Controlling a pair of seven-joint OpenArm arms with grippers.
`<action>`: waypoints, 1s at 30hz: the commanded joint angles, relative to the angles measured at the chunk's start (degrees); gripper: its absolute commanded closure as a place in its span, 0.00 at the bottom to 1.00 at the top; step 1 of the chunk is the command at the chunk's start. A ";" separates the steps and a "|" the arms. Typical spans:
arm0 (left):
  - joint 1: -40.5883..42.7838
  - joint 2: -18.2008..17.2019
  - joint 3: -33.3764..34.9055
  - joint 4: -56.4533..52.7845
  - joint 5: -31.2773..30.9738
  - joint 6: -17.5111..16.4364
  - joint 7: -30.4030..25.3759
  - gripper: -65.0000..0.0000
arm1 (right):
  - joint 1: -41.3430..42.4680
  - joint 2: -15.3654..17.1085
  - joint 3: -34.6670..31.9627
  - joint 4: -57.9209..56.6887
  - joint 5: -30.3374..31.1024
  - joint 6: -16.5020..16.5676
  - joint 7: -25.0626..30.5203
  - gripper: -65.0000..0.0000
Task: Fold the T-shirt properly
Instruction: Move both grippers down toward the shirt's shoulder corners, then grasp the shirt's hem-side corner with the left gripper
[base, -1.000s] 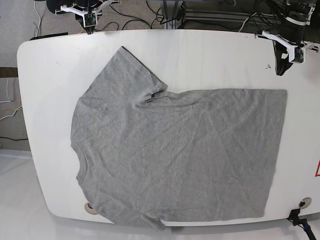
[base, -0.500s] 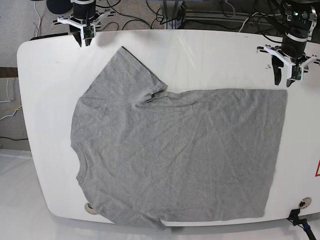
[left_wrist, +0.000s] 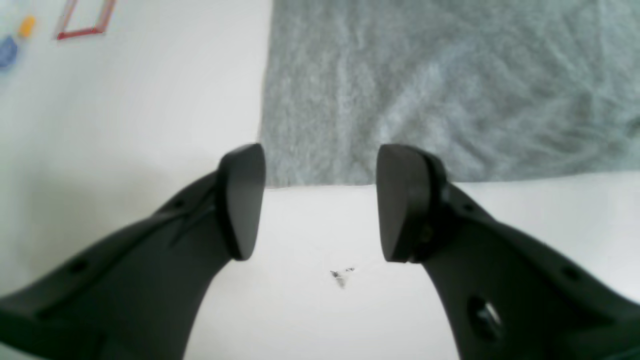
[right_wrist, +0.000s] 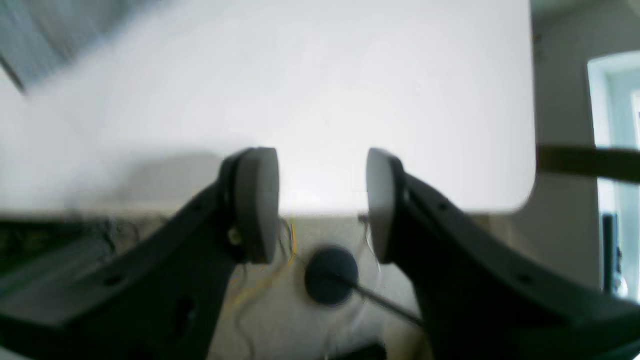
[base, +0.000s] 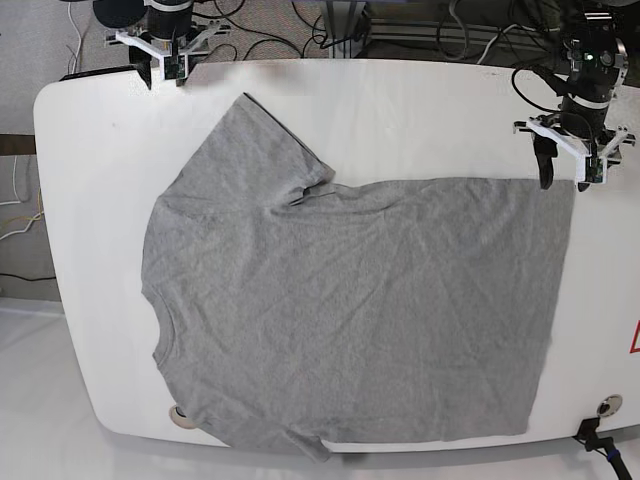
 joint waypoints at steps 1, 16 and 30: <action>-0.71 -0.90 -0.09 -0.07 -0.36 0.31 -1.50 0.50 | -0.75 0.45 0.32 1.16 -0.57 -0.51 0.27 0.58; -12.50 -3.06 11.72 -19.27 4.32 1.99 -2.74 0.51 | -0.83 0.67 0.27 1.53 -0.57 -1.00 0.34 0.59; -17.40 -3.48 18.97 -31.23 9.07 2.13 -5.72 0.50 | -0.60 0.92 0.38 1.46 -0.39 -0.87 0.22 0.59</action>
